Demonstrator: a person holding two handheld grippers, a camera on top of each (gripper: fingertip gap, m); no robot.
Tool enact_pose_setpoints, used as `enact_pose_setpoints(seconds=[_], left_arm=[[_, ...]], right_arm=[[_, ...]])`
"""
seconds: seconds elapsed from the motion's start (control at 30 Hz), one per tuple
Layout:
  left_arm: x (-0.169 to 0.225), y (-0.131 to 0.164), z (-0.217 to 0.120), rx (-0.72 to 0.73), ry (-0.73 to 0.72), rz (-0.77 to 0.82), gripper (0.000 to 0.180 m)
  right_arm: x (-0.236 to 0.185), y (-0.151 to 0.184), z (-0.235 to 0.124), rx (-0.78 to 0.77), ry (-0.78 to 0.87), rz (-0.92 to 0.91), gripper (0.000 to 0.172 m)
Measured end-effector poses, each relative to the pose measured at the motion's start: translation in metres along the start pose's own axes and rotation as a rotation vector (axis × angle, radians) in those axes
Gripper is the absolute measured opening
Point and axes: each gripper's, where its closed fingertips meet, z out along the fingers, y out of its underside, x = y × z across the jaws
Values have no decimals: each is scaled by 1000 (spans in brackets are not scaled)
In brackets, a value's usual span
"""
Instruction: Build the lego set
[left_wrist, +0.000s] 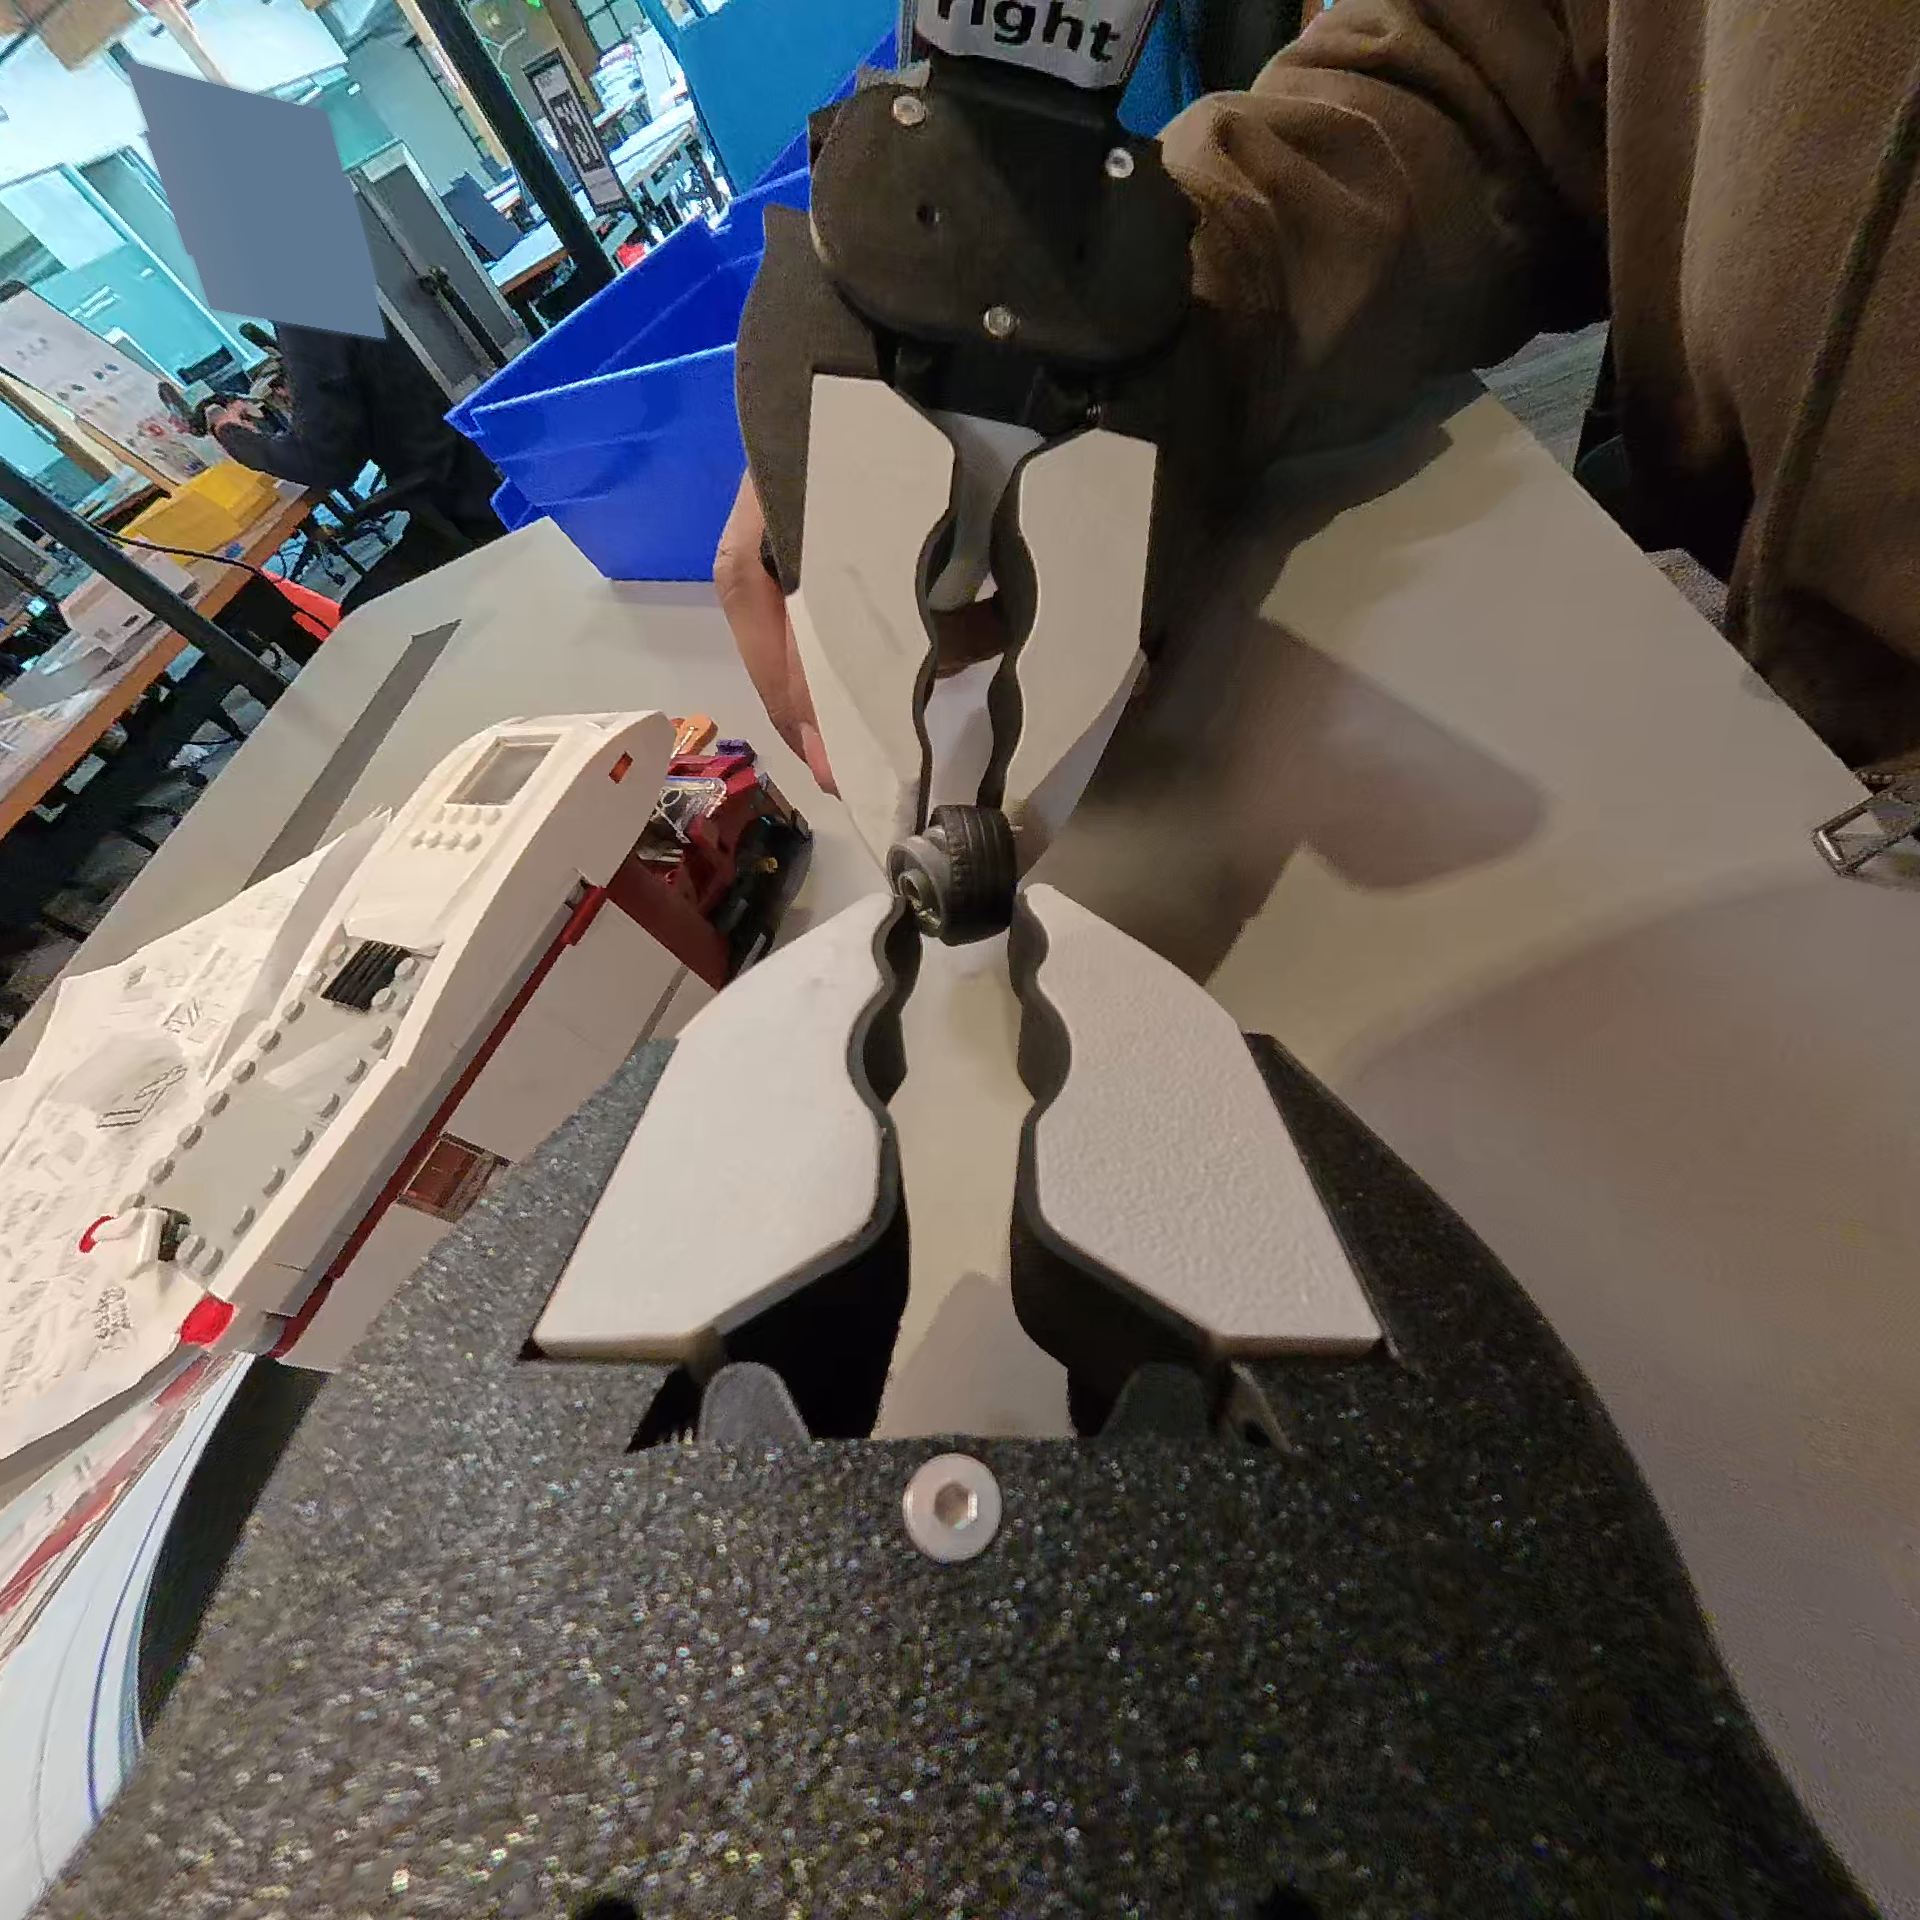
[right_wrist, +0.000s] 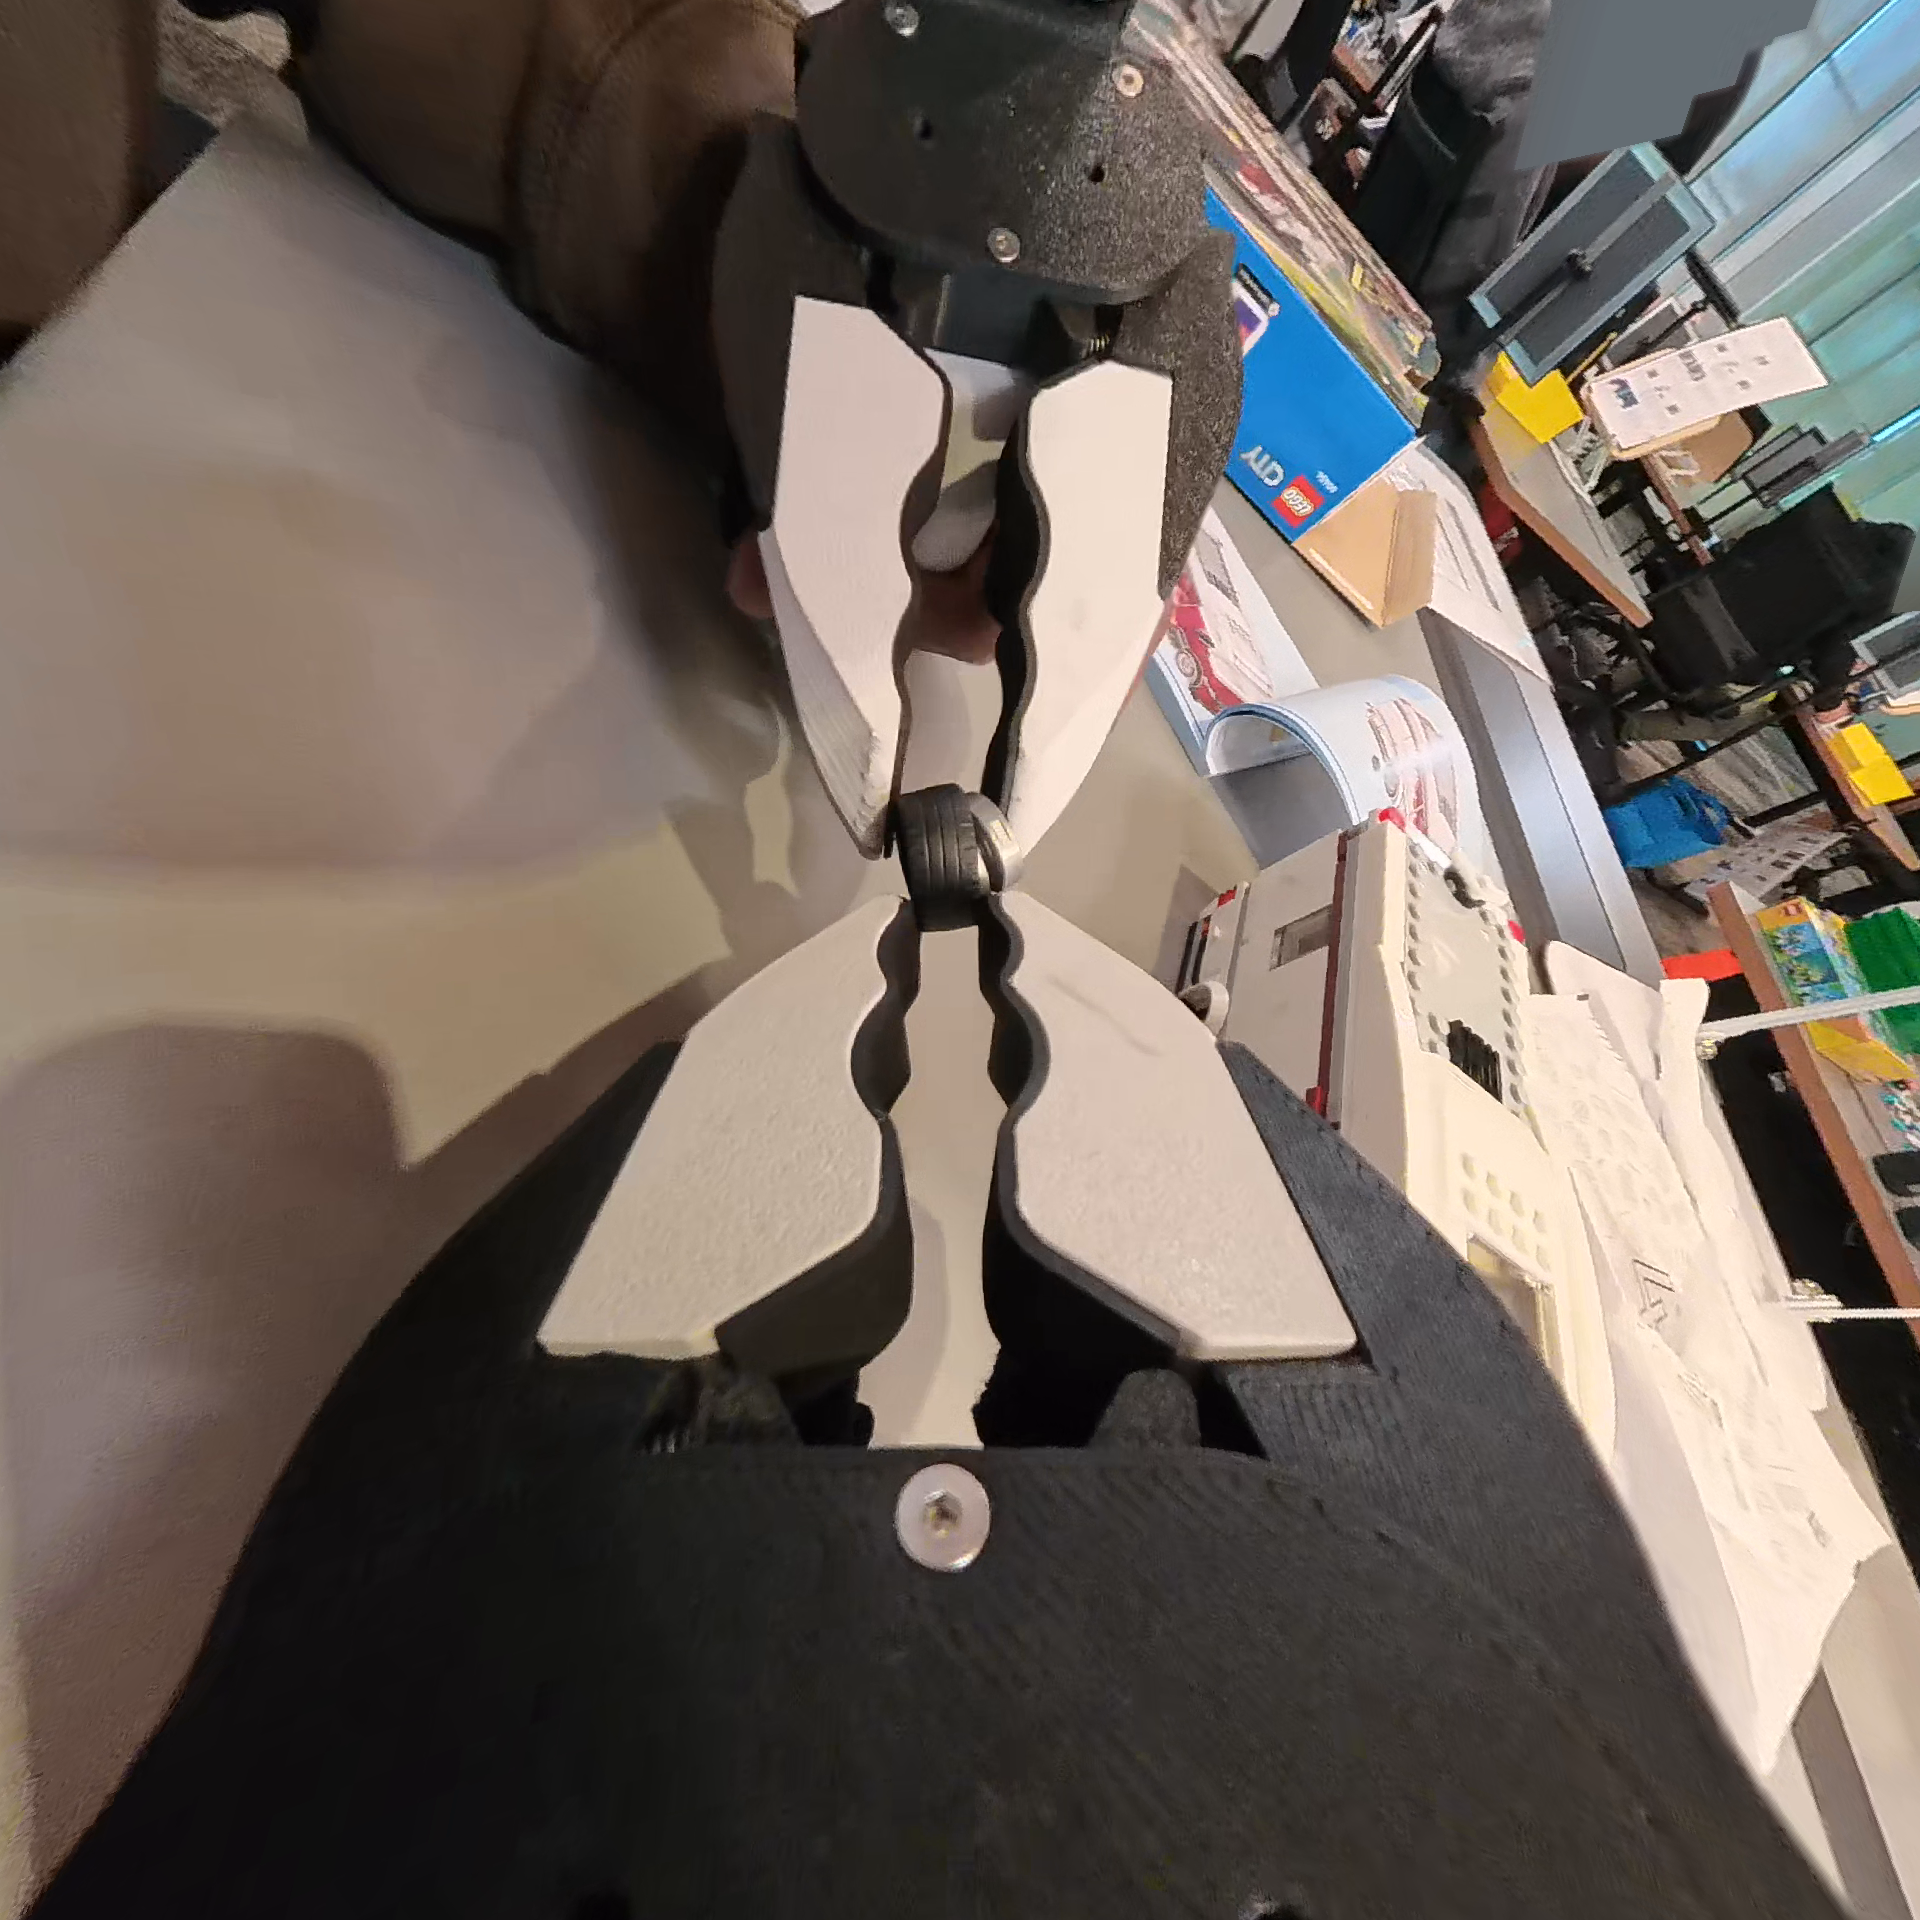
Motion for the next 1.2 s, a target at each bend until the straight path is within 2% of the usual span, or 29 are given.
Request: enact_pose_setpoints(seconds=[0.03, 0.1, 0.23, 0.33, 0.5, 0.67, 0.8, 1.03, 1.13, 1.2], left_arm=[[-1, 0, 0, 1, -6, -4, 17], [-4, 0, 0, 0, -18, -21, 17], [-12, 3, 1, -12, -1, -163, 17], [-16, 4, 0, -15, 49, -401, 17], [-29, -1, -9, 136, 166, -842, 16], [-42, -5, -14, 271, 193, -1050, 13], [-48, -7, -15, 322, 180, -1106, 13], [-47, -9, -12, 322, 147, -1046, 14], [-41, -13, -10, 313, 164, -995, 14], [-38, -16, -10, 311, 178, -955, 14]], right_arm=[[0, -1, 0, 4, -1, 6, 11], [3, 0, 1, -1, 16, 23, 12], [10, 3, 1, -8, 75, 34, 15], [14, 4, 0, -15, 125, -28, 21], [18, 5, 2, -43, 225, -183, 28], [34, 2, 0, -22, 303, -56, 29], [41, -1, 1, 44, 294, 195, 29], [44, -12, -1, 185, 191, 519, 31], [46, -12, -1, 221, 152, 614, 28], [44, -18, -4, 272, 108, 631, 20]])
